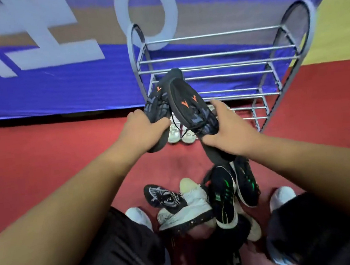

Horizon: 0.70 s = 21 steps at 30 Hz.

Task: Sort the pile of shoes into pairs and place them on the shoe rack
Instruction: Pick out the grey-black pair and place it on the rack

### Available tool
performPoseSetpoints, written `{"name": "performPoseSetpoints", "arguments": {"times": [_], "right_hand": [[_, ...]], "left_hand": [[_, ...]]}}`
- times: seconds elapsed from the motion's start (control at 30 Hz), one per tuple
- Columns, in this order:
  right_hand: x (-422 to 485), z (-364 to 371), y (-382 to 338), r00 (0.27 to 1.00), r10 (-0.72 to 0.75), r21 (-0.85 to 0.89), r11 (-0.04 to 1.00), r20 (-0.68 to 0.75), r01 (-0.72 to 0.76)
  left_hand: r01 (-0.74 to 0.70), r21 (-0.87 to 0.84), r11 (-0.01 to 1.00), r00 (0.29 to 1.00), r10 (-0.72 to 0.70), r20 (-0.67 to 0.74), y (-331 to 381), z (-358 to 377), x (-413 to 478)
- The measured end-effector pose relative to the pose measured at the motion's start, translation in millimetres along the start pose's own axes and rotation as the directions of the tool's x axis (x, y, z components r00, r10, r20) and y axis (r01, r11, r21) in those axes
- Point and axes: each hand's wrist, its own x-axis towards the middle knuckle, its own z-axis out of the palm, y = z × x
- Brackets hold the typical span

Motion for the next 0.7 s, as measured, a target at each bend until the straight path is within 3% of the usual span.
{"name": "performPoseSetpoints", "arguments": {"times": [0.17, 0.37, 0.5, 0.7], "right_hand": [[30, -16, -8, 0.986, 0.107, 0.062, 0.993, -0.126, -0.100], [80, 2, 8, 0.951, 0.274, 0.191, 0.950, -0.141, -0.246], [105, 17, 37, 0.943, 0.314, 0.062, 0.949, -0.108, -0.308], [124, 49, 78, 0.908, 0.418, -0.094, 0.906, 0.036, -0.413]], "left_hand": [[0.024, -0.004, 1.000, 1.000, -0.024, -0.012, 26, -9, 19], [0.146, 0.077, 0.986, 0.976, -0.156, 0.148, 17, 13, 60], [0.211, 0.128, 0.969, 0.944, -0.236, 0.230, 4, 35, 80], [0.329, 0.231, 0.915, 0.829, -0.398, 0.394, -20, 59, 96]]}}
